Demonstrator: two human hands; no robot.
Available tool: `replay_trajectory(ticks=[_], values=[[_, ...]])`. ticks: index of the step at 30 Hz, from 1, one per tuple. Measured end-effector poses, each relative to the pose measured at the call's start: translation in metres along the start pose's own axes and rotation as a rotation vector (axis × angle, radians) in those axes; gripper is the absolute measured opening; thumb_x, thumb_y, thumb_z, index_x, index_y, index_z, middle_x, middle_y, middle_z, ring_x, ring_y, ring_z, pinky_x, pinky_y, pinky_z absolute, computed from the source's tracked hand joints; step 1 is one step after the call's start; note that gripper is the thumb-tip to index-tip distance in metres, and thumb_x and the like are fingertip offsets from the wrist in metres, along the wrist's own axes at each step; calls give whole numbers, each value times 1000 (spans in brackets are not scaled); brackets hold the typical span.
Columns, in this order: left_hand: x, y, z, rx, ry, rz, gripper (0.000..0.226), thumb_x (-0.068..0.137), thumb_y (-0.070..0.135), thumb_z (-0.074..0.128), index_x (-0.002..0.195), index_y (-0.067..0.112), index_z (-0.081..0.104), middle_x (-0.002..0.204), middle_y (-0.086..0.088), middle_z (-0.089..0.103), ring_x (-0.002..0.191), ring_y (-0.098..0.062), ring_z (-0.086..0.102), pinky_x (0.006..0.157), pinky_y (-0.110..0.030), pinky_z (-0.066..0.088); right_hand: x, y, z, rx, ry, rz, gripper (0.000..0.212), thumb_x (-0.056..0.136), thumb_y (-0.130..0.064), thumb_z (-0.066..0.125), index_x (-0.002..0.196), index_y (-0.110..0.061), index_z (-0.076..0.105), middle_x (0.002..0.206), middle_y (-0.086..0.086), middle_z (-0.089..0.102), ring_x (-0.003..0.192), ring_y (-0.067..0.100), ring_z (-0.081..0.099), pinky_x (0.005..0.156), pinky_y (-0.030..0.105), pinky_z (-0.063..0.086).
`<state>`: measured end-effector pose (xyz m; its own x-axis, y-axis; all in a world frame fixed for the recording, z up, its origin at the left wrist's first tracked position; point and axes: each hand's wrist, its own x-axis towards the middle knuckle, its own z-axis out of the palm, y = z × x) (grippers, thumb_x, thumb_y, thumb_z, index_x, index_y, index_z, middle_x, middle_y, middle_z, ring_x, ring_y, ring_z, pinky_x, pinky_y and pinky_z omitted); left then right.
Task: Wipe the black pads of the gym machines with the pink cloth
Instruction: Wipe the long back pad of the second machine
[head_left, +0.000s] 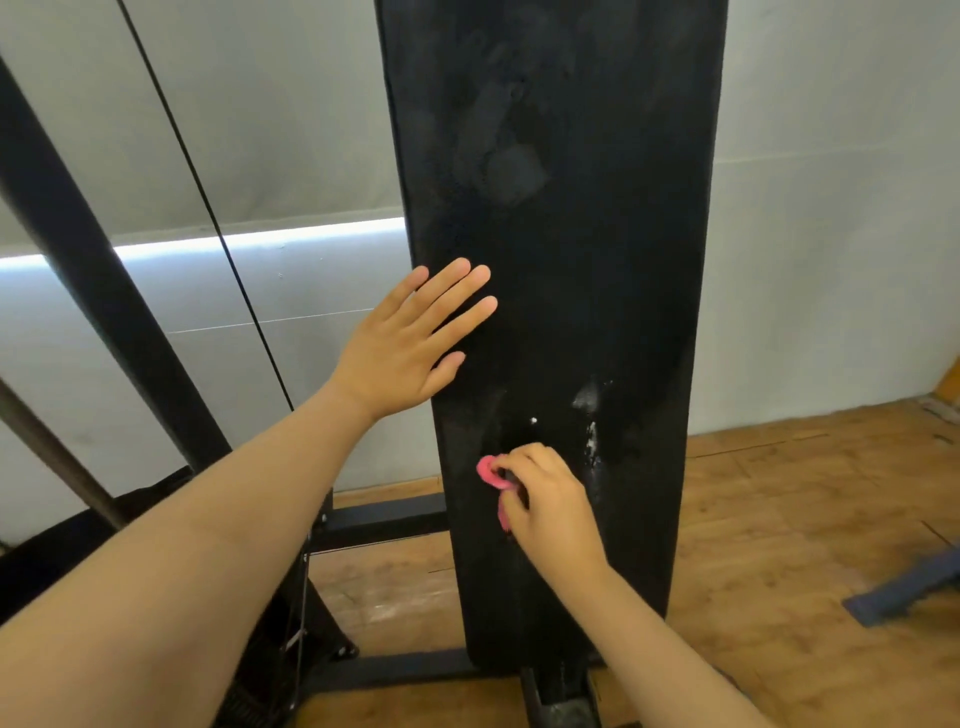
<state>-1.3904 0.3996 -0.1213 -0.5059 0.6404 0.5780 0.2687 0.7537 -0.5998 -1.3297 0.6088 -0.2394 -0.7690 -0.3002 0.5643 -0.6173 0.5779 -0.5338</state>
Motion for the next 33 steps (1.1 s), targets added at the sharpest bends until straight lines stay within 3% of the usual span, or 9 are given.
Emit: replay_trajectory(ticks=[6, 10, 13, 17, 20, 22, 25, 28, 33], values=[[-3, 2, 10, 10, 52, -23, 57, 99, 30, 31, 153, 19, 21, 159, -8, 17, 148, -25, 11, 120, -43, 9, 66, -28, -54, 92, 304, 14, 27, 88, -7, 62, 114, -15, 64, 109, -7, 55, 102, 5, 51, 85, 10, 41], [-2, -5, 14, 8, 71, 40, 53, 102, 34, 21, 153, 18, 17, 161, -6, 7, 149, -22, 2, 120, -40, 3, 75, -28, -34, -102, 240, -120, 30, 85, 0, 64, 113, -11, 66, 109, 3, 61, 101, 15, 54, 82, 18, 44], [-3, -17, 16, 49, 56, 124, 54, 104, 39, 15, 154, 18, 13, 162, -4, -5, 149, -21, -2, 120, -38, -1, 36, -6, -2, -190, 49, -212, 35, 76, 4, 72, 106, -12, 68, 107, 2, 61, 99, 18, 57, 75, 26, 54], [-2, -25, 15, 74, 28, 183, 57, 103, 44, 12, 154, 18, 13, 161, -2, -7, 148, -21, -3, 120, -38, -2, -12, 14, 19, -201, -114, -197, 47, 59, 6, 84, 100, -14, 71, 102, -1, 64, 94, 14, 63, 68, 21, 57], [-1, -25, 17, 47, 27, 187, 57, 103, 45, 11, 154, 18, 12, 161, -2, -8, 148, -21, -3, 120, -38, -3, -7, 7, 8, -175, -36, -158, 39, 69, 4, 77, 104, -13, 71, 102, -1, 63, 94, 14, 61, 75, 19, 55], [1, -41, 13, 62, 25, 305, 57, 103, 44, 10, 154, 19, 10, 161, -2, -8, 148, -20, -5, 120, -37, -4, 10, -12, -9, -106, 103, -155, 34, 76, 2, 67, 108, -10, 69, 104, 2, 62, 97, 14, 57, 85, 11, 45], [12, -74, 0, 98, -43, 511, 54, 105, 38, 15, 155, 20, 6, 161, -2, -6, 149, -19, -4, 121, -36, -2, 48, -40, -19, -113, 234, -210, 32, 80, 1, 63, 112, -6, 67, 105, 7, 62, 97, 19, 55, 83, 18, 42], [13, -77, -5, 91, -72, 519, 55, 104, 34, 24, 154, 19, 9, 161, -4, 3, 149, -19, -2, 121, -36, 0, 64, -53, -3, -236, 177, -253, 40, 73, 4, 70, 112, -7, 67, 107, 8, 63, 97, 24, 57, 69, 25, 52], [9, -72, -1, 76, -38, 479, 53, 104, 32, 29, 154, 19, 15, 160, -2, 10, 148, -20, 4, 120, -38, 2, 30, -31, 18, -271, 56, -219, 58, 60, 6, 82, 113, -12, 67, 110, 3, 64, 100, 22, 60, 65, 23, 56]])
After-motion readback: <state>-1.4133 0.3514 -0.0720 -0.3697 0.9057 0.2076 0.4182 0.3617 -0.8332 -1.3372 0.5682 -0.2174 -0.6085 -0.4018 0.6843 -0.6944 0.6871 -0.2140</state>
